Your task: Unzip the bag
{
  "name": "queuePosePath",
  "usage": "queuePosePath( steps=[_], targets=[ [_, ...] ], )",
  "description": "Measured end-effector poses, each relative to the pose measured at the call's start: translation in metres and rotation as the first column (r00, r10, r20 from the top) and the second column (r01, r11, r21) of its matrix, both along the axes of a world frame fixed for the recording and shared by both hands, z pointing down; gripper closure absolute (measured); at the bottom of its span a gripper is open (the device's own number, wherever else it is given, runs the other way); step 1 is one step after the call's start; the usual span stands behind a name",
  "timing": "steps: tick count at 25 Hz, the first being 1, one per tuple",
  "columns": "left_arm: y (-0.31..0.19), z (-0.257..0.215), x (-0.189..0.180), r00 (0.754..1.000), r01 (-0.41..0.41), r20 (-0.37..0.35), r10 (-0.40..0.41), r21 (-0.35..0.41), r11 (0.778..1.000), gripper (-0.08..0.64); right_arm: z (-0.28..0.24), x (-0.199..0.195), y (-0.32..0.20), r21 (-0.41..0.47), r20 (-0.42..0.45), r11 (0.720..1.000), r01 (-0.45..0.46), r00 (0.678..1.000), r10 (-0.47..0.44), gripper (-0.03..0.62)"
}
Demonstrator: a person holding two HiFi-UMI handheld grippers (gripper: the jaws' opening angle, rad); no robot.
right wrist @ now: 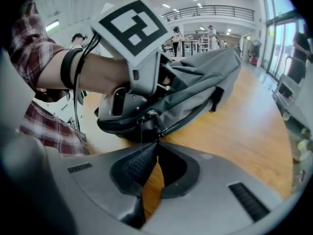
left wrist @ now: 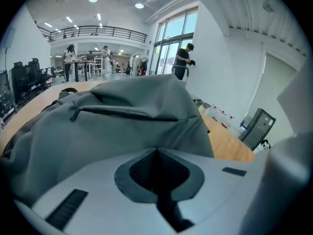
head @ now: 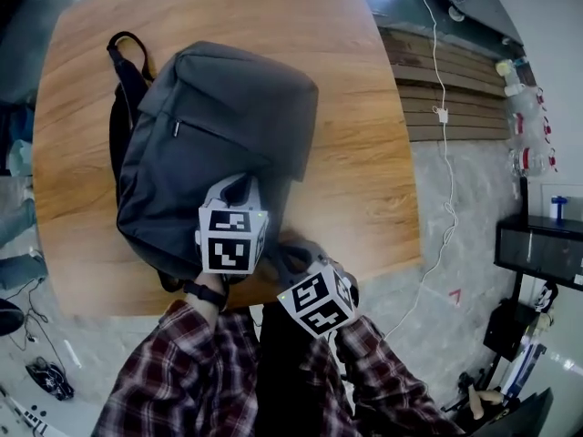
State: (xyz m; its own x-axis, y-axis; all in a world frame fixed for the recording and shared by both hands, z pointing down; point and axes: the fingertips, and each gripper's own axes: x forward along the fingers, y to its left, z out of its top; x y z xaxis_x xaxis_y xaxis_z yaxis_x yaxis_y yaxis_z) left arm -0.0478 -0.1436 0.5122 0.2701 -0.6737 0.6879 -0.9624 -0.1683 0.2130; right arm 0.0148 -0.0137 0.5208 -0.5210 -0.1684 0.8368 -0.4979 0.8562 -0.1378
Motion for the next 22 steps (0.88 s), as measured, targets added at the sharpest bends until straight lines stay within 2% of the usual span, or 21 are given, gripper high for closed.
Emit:
queuePosePath(
  steps=[2, 7, 10, 12, 14, 16, 17, 22],
  targets=[
    [-0.019, -0.001, 0.004, 0.999, 0.030, -0.014, -0.030, -0.006, 1.000, 0.551, -0.001, 0.003, 0.000, -0.006, 0.009, 1.000, -0.022, 1.000, 0.022, 0.574],
    [-0.060, 0.000, 0.008, 0.992, 0.105, -0.065, -0.107, -0.032, 0.994, 0.551, -0.008, -0.011, 0.018, -0.008, 0.069, 1.000, -0.012, 0.998, 0.012, 0.573],
    [-0.066, -0.002, 0.010, 0.993, 0.083, -0.079, -0.085, -0.027, 0.996, 0.551, -0.007, -0.012, 0.017, 0.014, 0.062, 1.000, -0.014, 0.998, 0.013, 0.574],
    [-0.061, -0.003, 0.012, 0.998, -0.006, -0.060, 0.005, -0.010, 1.000, 0.551, -0.003, -0.004, 0.015, 0.027, 0.047, 1.000, -0.013, 0.999, 0.012, 0.574],
    [-0.050, -0.004, 0.015, 0.985, -0.171, 0.020, 0.171, 0.001, 0.985, 0.552, 0.000, 0.004, 0.013, 0.045, 0.028, 0.999, -0.011, 1.000, 0.009, 0.574],
    [-0.033, -0.002, 0.012, 0.934, -0.339, 0.113, 0.339, -0.017, 0.940, 0.551, 0.001, 0.011, 0.009, 0.069, 0.002, 0.998, -0.004, 1.000, 0.003, 0.574],
    [-0.025, 0.000, 0.009, 0.910, -0.392, 0.132, 0.393, -0.034, 0.919, 0.551, 0.002, 0.014, 0.006, 0.079, -0.008, 0.997, 0.000, 1.000, 0.000, 0.574],
    [0.017, 0.007, -0.015, 0.863, -0.489, 0.063, 0.501, -0.143, 0.861, 0.551, 0.004, 0.025, -0.012, 0.131, -0.059, 0.991, 0.025, 0.998, -0.017, 0.574]
  ],
)
